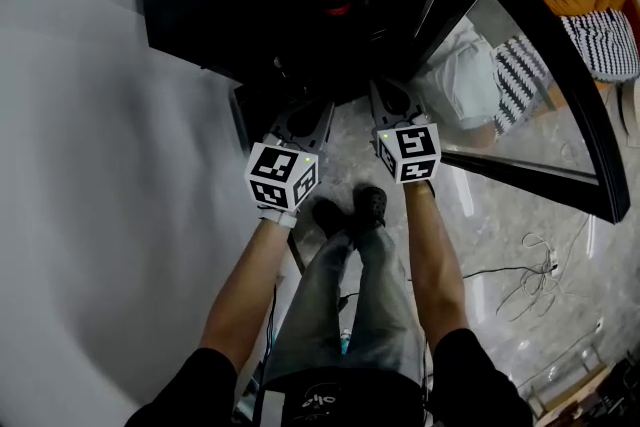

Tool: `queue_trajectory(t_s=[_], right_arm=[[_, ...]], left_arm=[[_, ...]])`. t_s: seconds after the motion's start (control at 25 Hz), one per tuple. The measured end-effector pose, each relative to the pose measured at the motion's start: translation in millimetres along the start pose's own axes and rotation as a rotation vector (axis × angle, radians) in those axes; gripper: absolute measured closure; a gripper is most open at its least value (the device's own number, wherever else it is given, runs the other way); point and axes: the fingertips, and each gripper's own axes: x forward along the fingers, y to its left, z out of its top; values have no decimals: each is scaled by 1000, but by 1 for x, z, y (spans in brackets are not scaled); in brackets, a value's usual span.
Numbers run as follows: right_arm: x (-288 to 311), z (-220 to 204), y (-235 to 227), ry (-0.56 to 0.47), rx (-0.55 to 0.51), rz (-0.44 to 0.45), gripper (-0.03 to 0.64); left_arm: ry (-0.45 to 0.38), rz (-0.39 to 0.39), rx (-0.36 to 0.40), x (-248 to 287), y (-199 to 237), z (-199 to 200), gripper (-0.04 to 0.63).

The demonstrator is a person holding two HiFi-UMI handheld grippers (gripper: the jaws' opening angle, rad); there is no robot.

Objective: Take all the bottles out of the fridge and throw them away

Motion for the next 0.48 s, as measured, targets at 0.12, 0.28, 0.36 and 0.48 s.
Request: queue_trajectory(t_s=[0.12,0.28,0.36,0.48], right_arm=[[22,11,-5,-38,12,-8,607],[58,25,-5,-66,4,-2,531],[77,29,-9,-70,-12,-1,476],[108,36,-18,-86,-18,-3,393]], left_arm=[[-19,4,21,3,10,8,588],[-60,29,44,8,31,18,588],[-85,38,55,13,41,22,588],[-117,44,69,24,52,24,588]])
